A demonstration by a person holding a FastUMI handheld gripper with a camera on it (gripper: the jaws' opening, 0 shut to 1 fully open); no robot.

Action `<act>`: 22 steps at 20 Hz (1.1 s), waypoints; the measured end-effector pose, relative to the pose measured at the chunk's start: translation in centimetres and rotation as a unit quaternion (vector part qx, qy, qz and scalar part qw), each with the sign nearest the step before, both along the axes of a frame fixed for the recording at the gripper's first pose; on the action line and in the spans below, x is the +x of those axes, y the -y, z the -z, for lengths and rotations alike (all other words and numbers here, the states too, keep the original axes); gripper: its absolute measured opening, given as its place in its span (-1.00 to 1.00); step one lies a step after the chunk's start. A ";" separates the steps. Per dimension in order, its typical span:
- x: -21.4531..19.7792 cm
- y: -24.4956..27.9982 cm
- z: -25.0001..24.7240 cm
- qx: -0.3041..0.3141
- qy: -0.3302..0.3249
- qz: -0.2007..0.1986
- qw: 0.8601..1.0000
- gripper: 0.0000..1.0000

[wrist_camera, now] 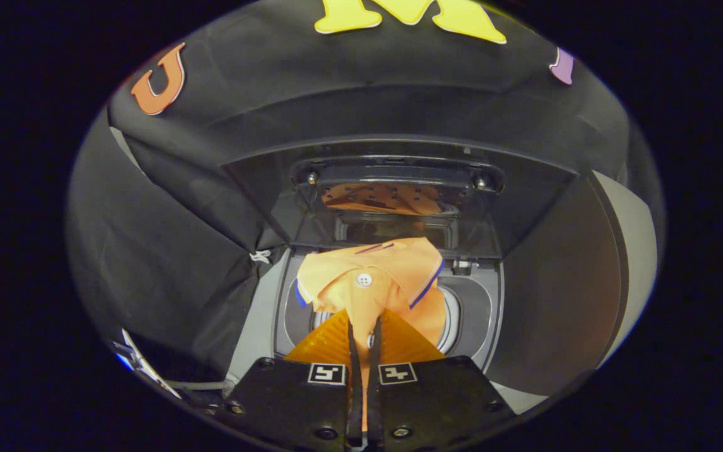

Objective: Put the clothes into the washing machine and then close the washing machine lid.

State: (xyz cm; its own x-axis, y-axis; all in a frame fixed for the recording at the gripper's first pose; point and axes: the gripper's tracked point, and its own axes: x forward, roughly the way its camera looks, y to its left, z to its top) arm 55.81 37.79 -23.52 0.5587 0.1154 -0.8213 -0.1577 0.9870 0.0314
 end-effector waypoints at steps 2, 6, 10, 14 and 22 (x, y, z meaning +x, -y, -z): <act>0.2 0.2 0.4 -0.002 -0.003 0.004 1.000 -0.87; 0.5 0.7 0.9 -0.008 -0.008 0.011 1.000 -0.86; 0.6 0.8 1.3 -0.006 -0.008 0.009 1.000 -0.75; 0.3 1.4 1.6 -0.010 -0.005 0.009 1.000 -0.41; 0.2 2.9 0.8 -0.021 0.017 0.020 0.999 0.54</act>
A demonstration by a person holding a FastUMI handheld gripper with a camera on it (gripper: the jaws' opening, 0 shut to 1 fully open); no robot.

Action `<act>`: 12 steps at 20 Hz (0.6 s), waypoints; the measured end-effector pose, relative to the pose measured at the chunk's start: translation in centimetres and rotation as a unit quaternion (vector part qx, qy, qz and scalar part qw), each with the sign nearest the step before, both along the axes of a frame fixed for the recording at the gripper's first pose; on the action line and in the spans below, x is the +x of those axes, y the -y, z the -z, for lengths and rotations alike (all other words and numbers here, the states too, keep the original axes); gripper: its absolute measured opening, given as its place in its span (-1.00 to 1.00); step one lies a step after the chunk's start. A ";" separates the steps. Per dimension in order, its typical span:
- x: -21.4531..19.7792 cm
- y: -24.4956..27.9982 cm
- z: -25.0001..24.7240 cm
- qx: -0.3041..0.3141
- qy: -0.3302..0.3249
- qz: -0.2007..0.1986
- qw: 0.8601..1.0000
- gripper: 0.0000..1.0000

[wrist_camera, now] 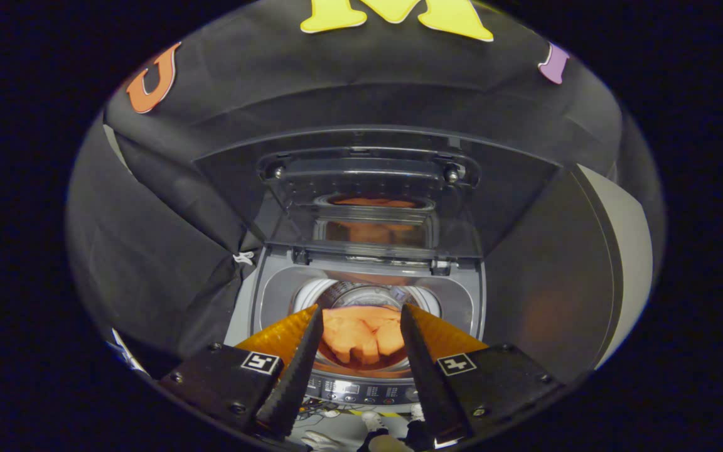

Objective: Put the clothes into the washing machine and then close the washing machine lid.

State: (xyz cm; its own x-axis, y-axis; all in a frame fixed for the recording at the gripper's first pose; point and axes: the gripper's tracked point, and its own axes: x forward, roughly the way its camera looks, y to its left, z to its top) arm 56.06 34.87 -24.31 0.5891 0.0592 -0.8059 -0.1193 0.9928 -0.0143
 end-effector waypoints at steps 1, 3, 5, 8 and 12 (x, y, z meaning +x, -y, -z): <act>-0.1 0.3 -0.1 -0.003 0.002 0.002 1.000 0.54; -0.4 0.4 -0.4 -0.003 0.002 0.002 1.000 0.52; -0.7 0.6 -0.6 -0.004 0.002 0.000 1.000 0.52; -1.5 0.9 -1.1 -0.001 0.002 -0.001 1.000 0.52; -2.6 1.2 -3.1 0.007 0.016 0.000 1.000 0.52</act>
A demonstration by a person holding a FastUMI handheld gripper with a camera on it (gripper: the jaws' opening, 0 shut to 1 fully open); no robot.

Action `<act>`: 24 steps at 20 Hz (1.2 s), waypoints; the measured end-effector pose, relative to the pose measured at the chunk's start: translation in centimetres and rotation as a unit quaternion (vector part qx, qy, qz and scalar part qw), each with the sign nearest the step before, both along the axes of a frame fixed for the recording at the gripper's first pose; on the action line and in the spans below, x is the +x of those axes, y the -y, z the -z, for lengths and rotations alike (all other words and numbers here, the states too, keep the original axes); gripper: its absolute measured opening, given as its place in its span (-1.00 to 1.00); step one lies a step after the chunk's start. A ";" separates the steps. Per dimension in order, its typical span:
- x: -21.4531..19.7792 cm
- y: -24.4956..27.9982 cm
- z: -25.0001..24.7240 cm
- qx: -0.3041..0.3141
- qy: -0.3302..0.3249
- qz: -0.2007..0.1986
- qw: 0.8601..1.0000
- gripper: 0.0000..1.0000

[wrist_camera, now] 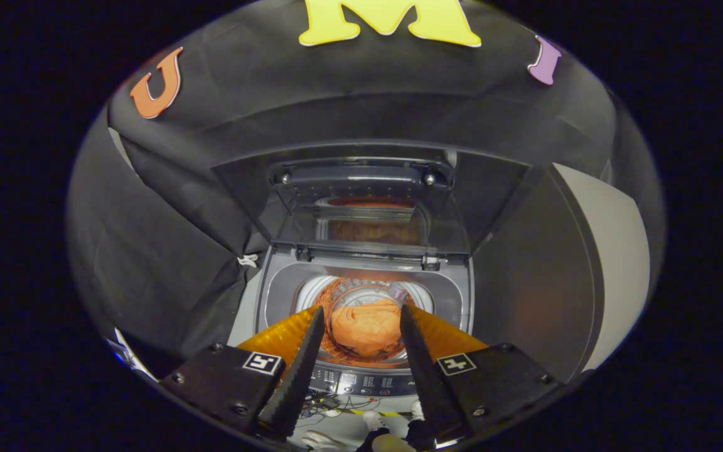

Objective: Put the clothes into the washing machine and then close the washing machine lid.

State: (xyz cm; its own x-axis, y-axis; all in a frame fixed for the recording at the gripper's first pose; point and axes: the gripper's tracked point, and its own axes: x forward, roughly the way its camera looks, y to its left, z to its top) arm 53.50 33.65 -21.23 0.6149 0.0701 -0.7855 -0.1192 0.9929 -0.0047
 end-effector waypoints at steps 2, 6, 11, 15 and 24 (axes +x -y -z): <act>-0.5 0.1 -1.6 0.004 0.011 0.001 1.000 0.52; -0.9 0.6 -5.4 0.002 0.041 0.006 0.999 0.52; -1.0 0.7 -10.6 -0.001 0.088 0.004 0.996 0.52; -1.7 -0.4 -14.5 0.015 0.128 0.002 0.992 0.52; 1.3 -2.2 -19.0 0.008 0.187 -0.031 0.982 0.52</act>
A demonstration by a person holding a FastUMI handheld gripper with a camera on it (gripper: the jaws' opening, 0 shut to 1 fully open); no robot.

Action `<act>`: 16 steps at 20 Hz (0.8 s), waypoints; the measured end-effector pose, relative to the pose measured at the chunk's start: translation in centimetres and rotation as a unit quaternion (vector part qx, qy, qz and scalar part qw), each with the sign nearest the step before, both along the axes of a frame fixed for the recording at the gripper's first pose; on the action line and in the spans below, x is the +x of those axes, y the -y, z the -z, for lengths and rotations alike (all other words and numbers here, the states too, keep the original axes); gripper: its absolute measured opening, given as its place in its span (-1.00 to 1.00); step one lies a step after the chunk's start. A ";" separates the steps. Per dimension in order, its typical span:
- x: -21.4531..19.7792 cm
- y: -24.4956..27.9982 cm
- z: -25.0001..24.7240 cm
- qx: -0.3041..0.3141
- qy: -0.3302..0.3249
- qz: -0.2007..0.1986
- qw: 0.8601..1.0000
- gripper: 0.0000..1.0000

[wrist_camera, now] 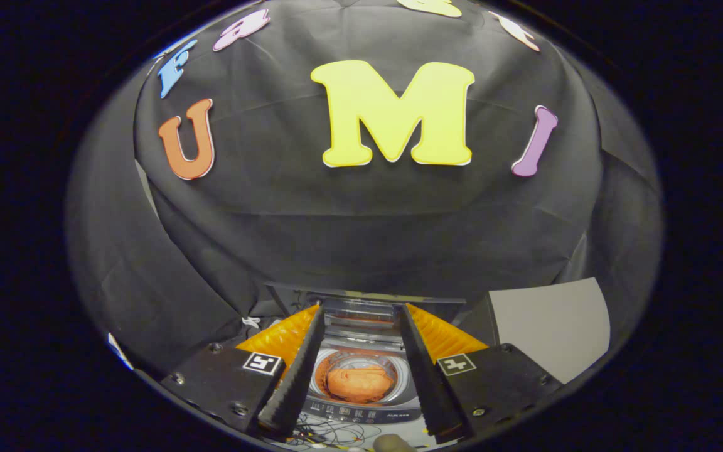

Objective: Put the clothes into the washing machine and then close the washing machine lid.

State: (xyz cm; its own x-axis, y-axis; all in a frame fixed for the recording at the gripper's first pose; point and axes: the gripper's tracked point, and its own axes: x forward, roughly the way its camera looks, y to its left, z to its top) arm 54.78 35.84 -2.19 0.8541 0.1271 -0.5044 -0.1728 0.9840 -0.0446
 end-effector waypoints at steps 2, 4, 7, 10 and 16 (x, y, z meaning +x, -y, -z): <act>1.5 -0.1 0.1 0.000 0.002 0.002 1.000 0.52; 2.8 -0.3 0.5 0.001 -0.001 0.006 1.000 0.52; 5.4 -1.0 1.6 0.005 -0.010 0.014 1.000 0.52; 7.7 -1.7 2.7 0.003 -0.021 0.015 1.000 0.52; 12.4 -3.5 6.3 0.006 -0.057 0.015 0.998 0.52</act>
